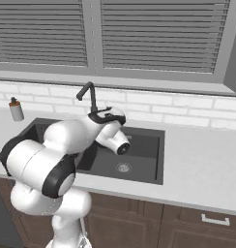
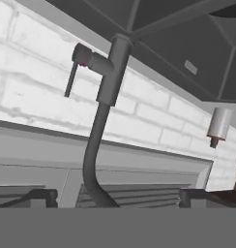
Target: Pick the pan and sponge and place them into the sink. Then turn on the water.
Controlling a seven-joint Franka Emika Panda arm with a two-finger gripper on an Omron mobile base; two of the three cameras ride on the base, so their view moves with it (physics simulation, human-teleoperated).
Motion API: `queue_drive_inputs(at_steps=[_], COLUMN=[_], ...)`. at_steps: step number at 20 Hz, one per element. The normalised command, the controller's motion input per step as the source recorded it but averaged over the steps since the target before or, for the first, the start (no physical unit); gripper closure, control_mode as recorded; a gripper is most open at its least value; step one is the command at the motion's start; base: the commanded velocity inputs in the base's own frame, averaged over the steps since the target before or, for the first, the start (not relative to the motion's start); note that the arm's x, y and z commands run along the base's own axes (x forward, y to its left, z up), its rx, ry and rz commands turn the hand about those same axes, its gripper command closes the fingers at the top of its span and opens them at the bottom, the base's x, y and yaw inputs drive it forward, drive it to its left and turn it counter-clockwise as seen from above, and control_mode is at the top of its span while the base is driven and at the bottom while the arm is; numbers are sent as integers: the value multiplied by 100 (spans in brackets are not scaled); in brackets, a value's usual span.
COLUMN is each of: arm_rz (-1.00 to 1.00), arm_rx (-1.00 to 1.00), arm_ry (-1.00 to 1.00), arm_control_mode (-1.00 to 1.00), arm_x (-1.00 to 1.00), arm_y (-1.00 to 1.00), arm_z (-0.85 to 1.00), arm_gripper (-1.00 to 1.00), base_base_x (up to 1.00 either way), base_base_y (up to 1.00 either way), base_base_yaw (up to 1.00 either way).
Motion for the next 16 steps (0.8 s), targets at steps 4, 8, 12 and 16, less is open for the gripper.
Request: queue_drive_inputs(at_steps=[4, 8, 12, 16], arm_rz=[0, 0, 0, 0], arm_rx=[0, 0, 0, 0], arm_ry=[0, 0, 0, 0], arm_control_mode=[-100, -100, -100, -100], arm_x=[55, 51, 42, 39], arm_y=[6, 0, 0, 2], arm_z=[-13, -10, -11, -17], arm_gripper=[-100, -100, -100, -100], base_base_x=[0, 0, 0, 0], base_base_y=[0, 0, 0, 0], base_base_yaw=[0, 0, 0, 0])
